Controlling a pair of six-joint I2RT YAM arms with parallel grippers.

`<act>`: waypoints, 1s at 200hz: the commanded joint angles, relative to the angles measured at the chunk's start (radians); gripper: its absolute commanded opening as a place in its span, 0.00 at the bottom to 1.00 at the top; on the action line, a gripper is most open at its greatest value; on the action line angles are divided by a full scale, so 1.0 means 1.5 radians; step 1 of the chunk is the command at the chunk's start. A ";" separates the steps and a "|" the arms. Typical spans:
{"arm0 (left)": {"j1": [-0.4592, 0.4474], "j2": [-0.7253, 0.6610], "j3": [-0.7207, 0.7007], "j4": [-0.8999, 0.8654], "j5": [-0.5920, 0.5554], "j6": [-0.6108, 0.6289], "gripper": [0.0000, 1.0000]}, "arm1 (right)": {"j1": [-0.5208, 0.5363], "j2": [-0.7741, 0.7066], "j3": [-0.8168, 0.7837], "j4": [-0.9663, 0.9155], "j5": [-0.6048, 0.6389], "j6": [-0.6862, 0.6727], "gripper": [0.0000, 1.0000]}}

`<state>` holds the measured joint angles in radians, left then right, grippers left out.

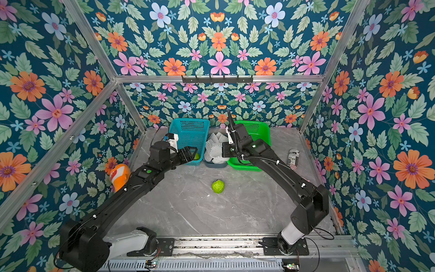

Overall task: Sleeve custard apples in foam nets
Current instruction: Pick up the foam net from the storage box, then open the foam net.

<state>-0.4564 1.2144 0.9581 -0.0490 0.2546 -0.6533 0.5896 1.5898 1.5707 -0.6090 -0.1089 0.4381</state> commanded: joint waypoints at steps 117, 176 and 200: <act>-0.011 0.019 -0.078 0.428 0.254 -0.186 0.88 | -0.140 -0.184 -0.213 0.402 -0.437 0.249 0.00; -0.011 0.026 -0.124 0.655 0.297 -0.314 0.90 | -0.142 -0.193 -0.257 0.538 -0.480 0.325 0.00; -0.011 0.030 -0.129 0.679 0.304 -0.330 0.90 | -0.142 -0.188 -0.265 0.573 -0.491 0.351 0.00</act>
<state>-0.4732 1.2545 0.7708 0.8204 0.6796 -1.0775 0.3775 1.3029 1.1793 0.1207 -0.8047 0.8936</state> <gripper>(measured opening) 0.902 0.051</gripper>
